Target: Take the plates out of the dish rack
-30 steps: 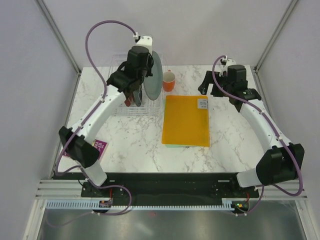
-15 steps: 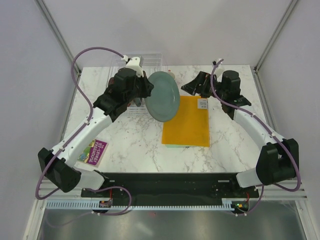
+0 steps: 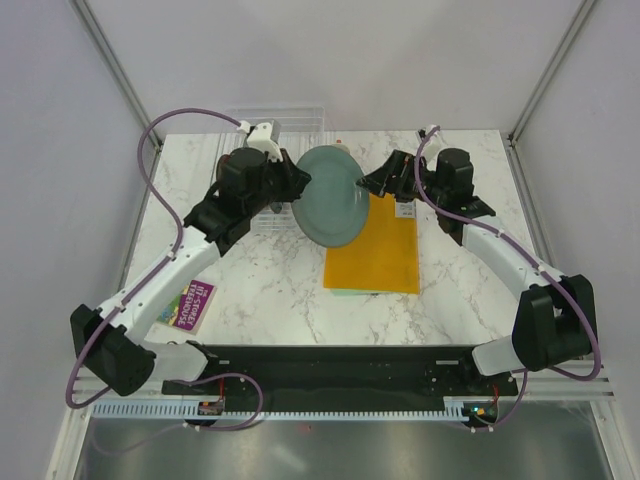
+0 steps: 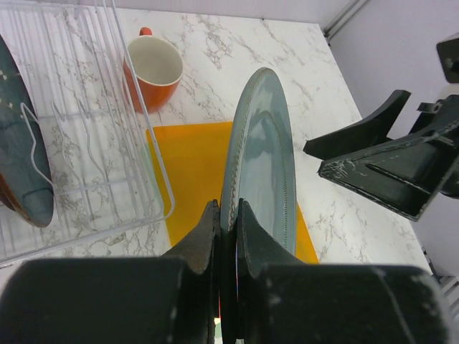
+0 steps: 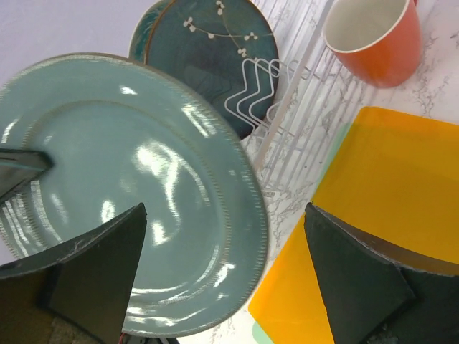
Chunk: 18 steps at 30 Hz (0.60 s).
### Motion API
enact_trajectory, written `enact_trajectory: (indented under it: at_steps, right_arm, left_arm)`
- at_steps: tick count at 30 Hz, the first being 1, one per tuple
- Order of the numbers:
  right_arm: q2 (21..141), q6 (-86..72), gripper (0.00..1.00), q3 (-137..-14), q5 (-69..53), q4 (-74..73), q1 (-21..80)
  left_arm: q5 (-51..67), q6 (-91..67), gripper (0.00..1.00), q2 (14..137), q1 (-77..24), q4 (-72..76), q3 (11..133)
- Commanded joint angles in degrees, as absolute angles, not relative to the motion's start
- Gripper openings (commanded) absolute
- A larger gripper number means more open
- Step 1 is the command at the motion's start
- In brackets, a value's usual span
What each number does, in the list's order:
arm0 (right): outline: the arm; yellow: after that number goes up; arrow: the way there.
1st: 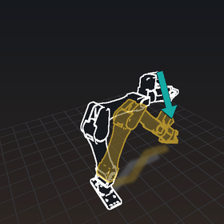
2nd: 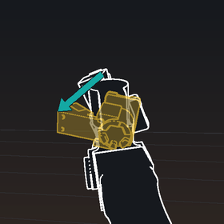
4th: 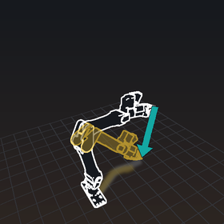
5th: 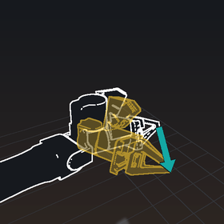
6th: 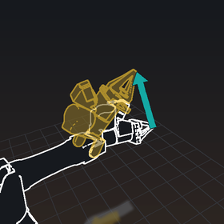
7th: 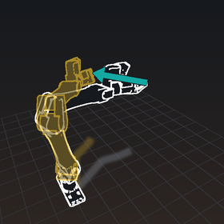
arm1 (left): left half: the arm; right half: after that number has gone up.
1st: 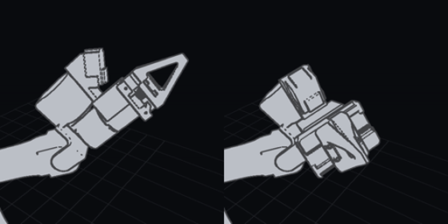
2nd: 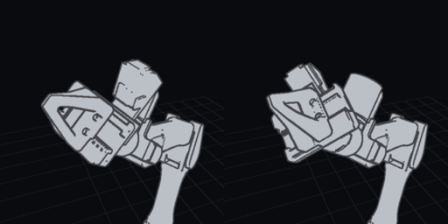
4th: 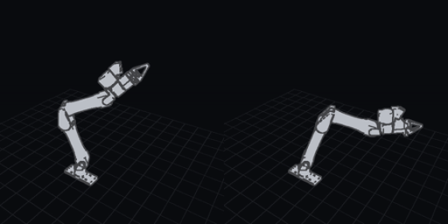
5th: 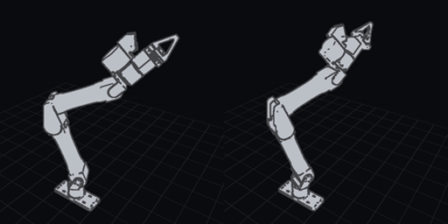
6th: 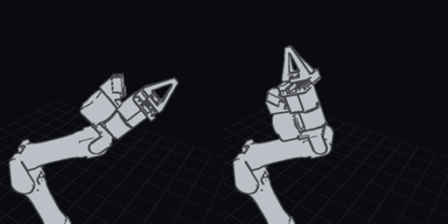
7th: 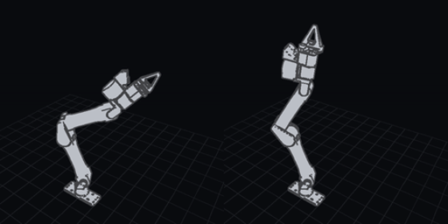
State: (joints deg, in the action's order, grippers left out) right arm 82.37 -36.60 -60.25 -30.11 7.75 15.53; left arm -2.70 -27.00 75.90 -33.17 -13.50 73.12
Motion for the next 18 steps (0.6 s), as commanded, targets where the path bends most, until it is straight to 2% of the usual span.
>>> enact_trajectory:
  at_steps: [1, 7, 14, 18]
  right_arm:
    - [82.4, -34.7, 0.98, -59.3, -29.6, 8.3, 15.6]
    - [85.3, -43.8, 0.98, -55.6, -41.3, 23.2, 15.6]
    - [86.0, -48.2, 0.98, -52.1, -45.2, 33.8, 15.6]
    - [86.9, -49.2, 0.87, -51.5, -47.1, 35.3, 15.6]
  left_arm:
    - [-1.8, -31.6, 0.02, 68.2, -32.5, -1.7, 72.1]
    - [2.3, -36.1, 0.02, 65.6, -30.8, 6.1, 65.2]
    - [14.0, -47.4, 0.02, 65.3, -23.0, 22.8, 52.5]
    - [18.2, -53.7, 0.02, 67.5, -20.8, 32.6, 48.3]
